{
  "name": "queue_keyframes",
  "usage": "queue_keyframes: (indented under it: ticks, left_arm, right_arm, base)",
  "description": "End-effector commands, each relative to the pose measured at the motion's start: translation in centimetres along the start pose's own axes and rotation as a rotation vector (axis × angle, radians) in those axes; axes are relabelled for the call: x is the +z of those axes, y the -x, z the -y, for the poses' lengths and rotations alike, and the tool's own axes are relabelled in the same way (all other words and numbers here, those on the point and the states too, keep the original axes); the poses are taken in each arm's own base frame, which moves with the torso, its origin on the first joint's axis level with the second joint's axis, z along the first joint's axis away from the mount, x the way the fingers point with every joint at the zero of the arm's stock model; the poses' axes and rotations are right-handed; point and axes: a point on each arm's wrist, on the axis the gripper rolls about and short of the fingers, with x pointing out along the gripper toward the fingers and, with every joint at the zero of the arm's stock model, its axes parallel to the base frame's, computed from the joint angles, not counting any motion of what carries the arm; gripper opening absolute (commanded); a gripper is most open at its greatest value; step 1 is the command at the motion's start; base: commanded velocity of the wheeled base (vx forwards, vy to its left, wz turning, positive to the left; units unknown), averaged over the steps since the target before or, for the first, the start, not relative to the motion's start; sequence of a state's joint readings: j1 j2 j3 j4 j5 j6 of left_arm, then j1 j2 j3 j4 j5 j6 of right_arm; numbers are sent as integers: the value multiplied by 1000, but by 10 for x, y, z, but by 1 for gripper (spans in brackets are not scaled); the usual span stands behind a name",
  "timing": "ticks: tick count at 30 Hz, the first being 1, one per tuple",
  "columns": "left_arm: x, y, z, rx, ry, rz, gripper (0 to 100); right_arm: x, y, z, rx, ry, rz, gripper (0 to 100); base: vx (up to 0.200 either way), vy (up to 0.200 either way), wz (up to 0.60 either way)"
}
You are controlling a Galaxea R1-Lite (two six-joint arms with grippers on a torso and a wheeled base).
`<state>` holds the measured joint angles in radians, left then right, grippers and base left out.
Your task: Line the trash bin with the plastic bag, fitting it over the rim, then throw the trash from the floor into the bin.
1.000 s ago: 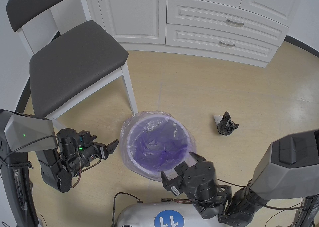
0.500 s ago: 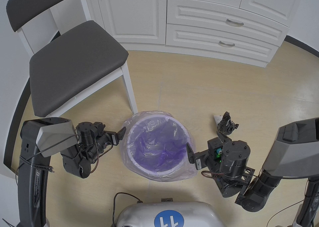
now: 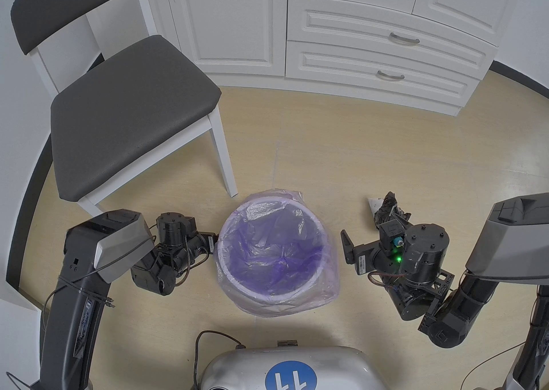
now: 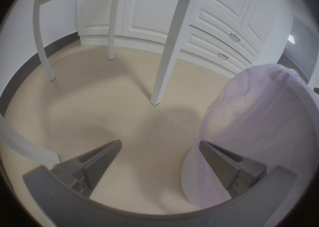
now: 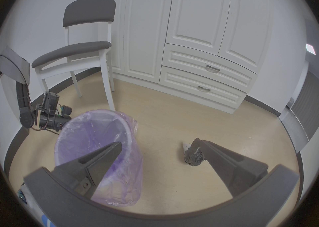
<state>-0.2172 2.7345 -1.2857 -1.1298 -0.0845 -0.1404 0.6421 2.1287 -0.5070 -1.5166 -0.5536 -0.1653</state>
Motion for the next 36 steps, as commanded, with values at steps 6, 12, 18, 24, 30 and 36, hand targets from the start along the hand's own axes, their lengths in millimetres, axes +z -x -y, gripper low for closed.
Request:
queue_keyframes:
  ticks: [6, 12, 18, 24, 30, 36]
  left_arm:
    - [-5, -19, -4, 2, 5, -7, 100]
    - [-4, -29, -2, 7, 1, 16, 100]
    - [14, -21, -18, 70, -1, 49, 100]
    - [55, 23, -38, 52, -71, 46, 100]
    - [100, 72, -30, -17, -132, 168, 100]
    - [114, 115, 17, -200, -164, 180, 100]
  right_arm:
    - [-32, -27, 4, -25, 31, -75, 100]
    - [-45, -34, 1, -30, 44, -101, 100]
    - [-46, -35, 1, -30, 45, -104, 100]
    - [-45, -35, 1, -31, 44, -96, 100]
    - [-39, -40, -1, -36, 24, -64, 100]
    - [-30, -33, 3, -36, 12, -23, 100]
  base:
    - [0, 0, 0]
    - [0, 0, 0]
    - [0, 0, 0]
    - [0, 0, 0]
    - [0, 0, 0]
    - [0, 0, 0]
